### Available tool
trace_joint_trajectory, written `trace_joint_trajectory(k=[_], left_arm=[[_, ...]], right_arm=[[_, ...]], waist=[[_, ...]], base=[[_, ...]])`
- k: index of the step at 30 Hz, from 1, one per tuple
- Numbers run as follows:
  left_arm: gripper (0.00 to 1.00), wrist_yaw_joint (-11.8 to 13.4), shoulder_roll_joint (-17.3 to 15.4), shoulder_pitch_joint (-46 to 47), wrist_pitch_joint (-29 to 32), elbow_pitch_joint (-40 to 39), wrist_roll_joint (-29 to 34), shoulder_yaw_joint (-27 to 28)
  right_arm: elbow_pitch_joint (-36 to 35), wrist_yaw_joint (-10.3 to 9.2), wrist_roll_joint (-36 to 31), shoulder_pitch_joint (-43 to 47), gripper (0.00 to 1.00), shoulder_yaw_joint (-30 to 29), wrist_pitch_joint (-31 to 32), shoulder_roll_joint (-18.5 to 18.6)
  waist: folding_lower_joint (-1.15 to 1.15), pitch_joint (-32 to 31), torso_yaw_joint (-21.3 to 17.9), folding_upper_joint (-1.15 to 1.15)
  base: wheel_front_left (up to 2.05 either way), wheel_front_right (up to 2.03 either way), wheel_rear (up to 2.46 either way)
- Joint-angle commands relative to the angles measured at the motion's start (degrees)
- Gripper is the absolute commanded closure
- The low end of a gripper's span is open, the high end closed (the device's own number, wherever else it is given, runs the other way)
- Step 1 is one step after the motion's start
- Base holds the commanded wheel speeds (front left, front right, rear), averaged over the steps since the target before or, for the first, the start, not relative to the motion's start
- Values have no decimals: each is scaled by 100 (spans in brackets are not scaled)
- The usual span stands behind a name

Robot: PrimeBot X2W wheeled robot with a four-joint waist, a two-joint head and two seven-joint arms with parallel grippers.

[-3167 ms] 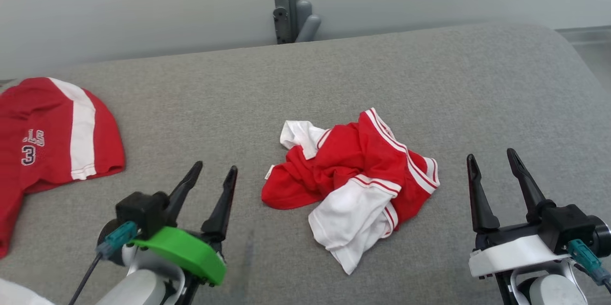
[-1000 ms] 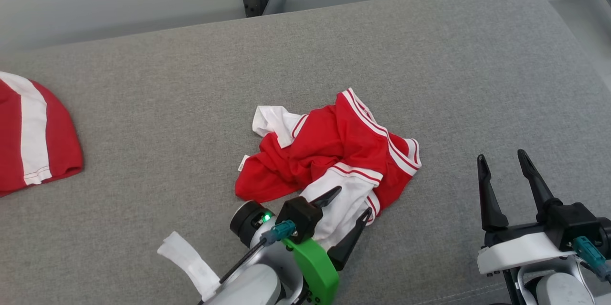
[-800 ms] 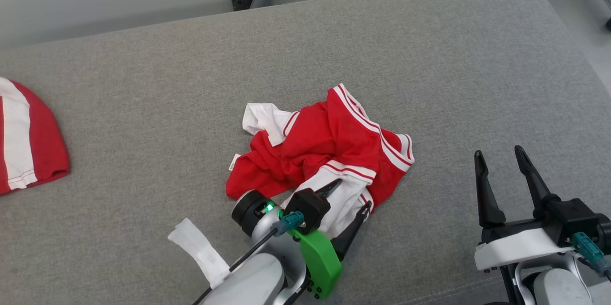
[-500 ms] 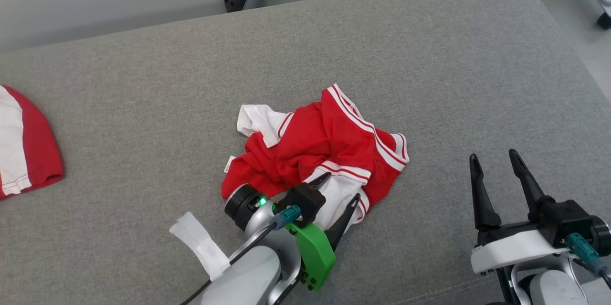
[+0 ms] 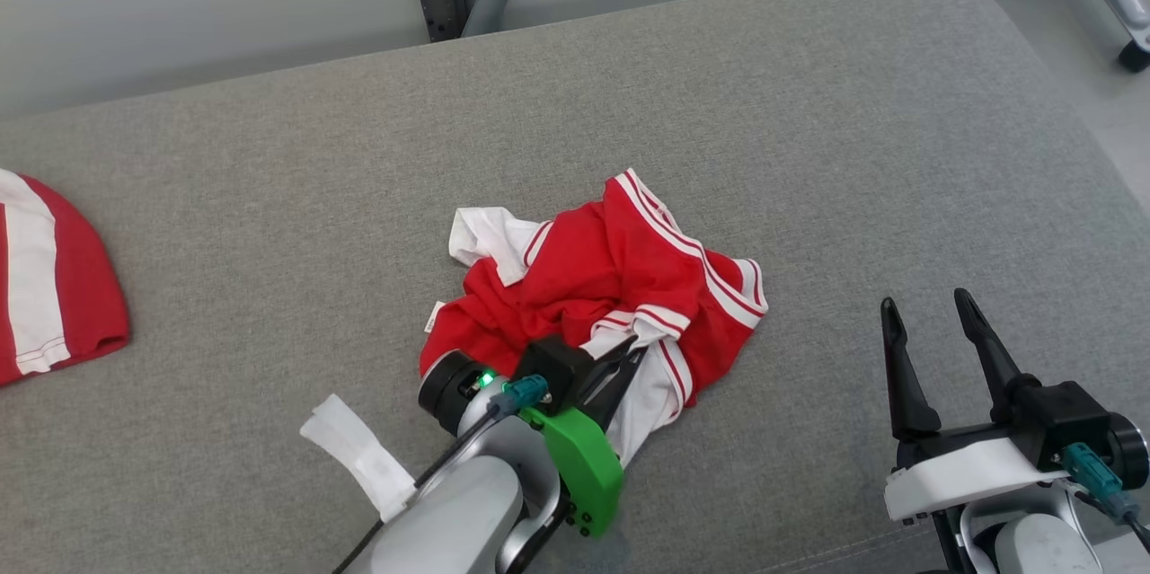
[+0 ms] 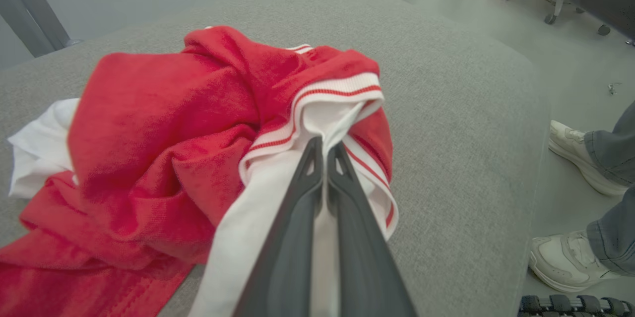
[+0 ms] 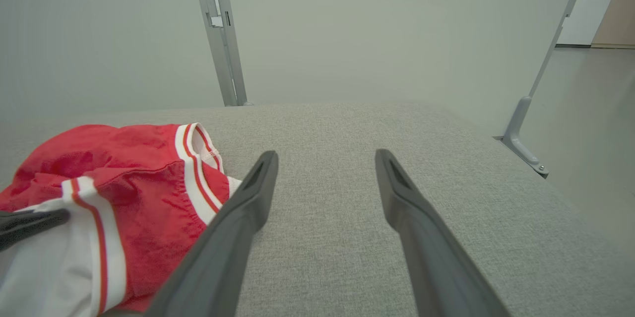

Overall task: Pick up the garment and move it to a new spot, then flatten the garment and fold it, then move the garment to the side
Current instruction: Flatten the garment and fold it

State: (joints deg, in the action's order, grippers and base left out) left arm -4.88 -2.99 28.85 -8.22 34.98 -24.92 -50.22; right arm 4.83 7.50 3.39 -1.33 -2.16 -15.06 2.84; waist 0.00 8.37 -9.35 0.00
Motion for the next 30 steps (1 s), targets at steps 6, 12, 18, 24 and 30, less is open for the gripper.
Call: trace_joint_trajectory(k=[6,12,18,24,30], left_arm=[[100,-103,4,-55,294,-447,-924,372],[100,-66,-96,136,661,-1016,-1567,836],[100,105,-286,495,911,-1516,-1803,1239],[100,209,-366,1229,1196,-1809,-1725,1404],[100,335,-119,1964,1470,-1522,-1939,1405]], right_arm=[[25,-2,51,108,0,-65,-18,9],[62,-2,62,128,0,-66,-18,7],[84,-2,45,59,0,-34,-18,9],[113,-2,21,-23,0,44,-18,9],[139,-2,75,-164,0,190,-18,9]], waist=[[0,-56,60,0],[0,-92,138,0],[0,-104,202,0],[0,-53,243,0],[0,104,141,0]], base=[[0,0,0],[0,0,0],[0,0,0],[0,0,0],[0,0,0]])
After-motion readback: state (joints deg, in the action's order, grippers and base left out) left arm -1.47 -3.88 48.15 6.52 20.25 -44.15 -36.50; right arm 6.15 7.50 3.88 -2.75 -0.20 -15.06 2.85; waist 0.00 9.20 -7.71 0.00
